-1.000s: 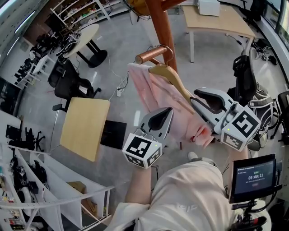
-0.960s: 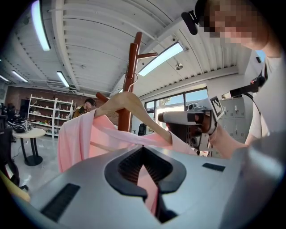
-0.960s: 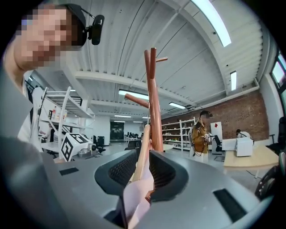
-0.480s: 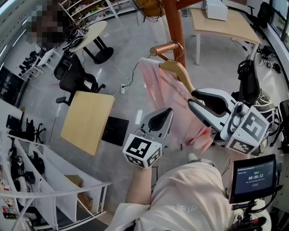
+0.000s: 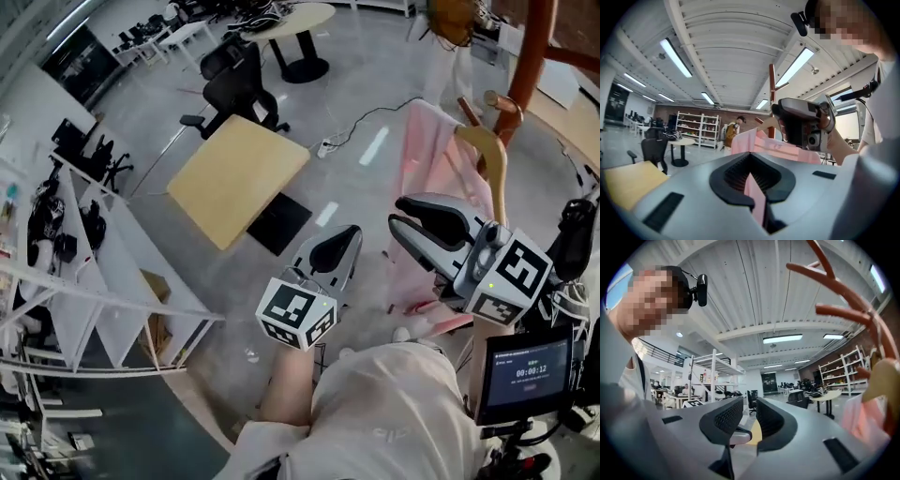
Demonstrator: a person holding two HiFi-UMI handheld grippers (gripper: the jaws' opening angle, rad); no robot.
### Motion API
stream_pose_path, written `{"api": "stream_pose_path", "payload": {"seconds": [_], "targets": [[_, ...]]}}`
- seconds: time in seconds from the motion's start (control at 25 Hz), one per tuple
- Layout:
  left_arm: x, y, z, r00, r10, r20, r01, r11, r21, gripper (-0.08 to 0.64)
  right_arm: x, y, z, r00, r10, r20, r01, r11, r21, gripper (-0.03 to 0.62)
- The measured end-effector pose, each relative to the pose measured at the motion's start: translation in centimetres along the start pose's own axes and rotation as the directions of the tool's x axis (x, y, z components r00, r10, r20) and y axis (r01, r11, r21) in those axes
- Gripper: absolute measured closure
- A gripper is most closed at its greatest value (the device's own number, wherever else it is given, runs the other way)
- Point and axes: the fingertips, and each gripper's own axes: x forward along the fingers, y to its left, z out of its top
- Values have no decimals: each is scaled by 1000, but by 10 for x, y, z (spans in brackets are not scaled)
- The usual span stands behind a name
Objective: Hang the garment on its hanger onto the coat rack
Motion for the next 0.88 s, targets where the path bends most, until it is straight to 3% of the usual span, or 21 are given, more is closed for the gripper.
{"api": "stream_pose_path", "payload": {"seconds": [0.08, 0.16, 0.28, 0.36, 0.52, 0.64, 0.88], "targets": [[-33, 18, -1, 995, 95, 5, -95, 995, -14, 554, 25, 16, -7, 997, 83, -6, -83, 996, 34, 502], [-72, 39, -7, 976, 215, 8, -215, 976, -34, 554, 54, 36, -19, 982, 188, -17, -186, 980, 68, 502], [-132, 61, -19, 922, 387, 6, -386, 921, -62, 554, 95, 70, -45, 940, 339, -43, -332, 936, 116, 502], [-166, 66, -25, 888, 459, 6, -457, 886, -72, 554, 115, 92, -60, 913, 405, -55, -393, 907, 148, 502], [-226, 63, -29, 821, 571, -1, -569, 817, -88, 554, 141, 133, -84, 863, 502, -67, -477, 849, 227, 502], [-265, 61, -33, 774, 633, -11, -631, 769, -100, 554, 157, 160, -102, 841, 537, -68, -502, 820, 274, 503], [-302, 54, -40, 730, 683, -12, -680, 726, -103, 554, 167, 194, -126, 815, 574, -83, -527, 792, 306, 506]]}}
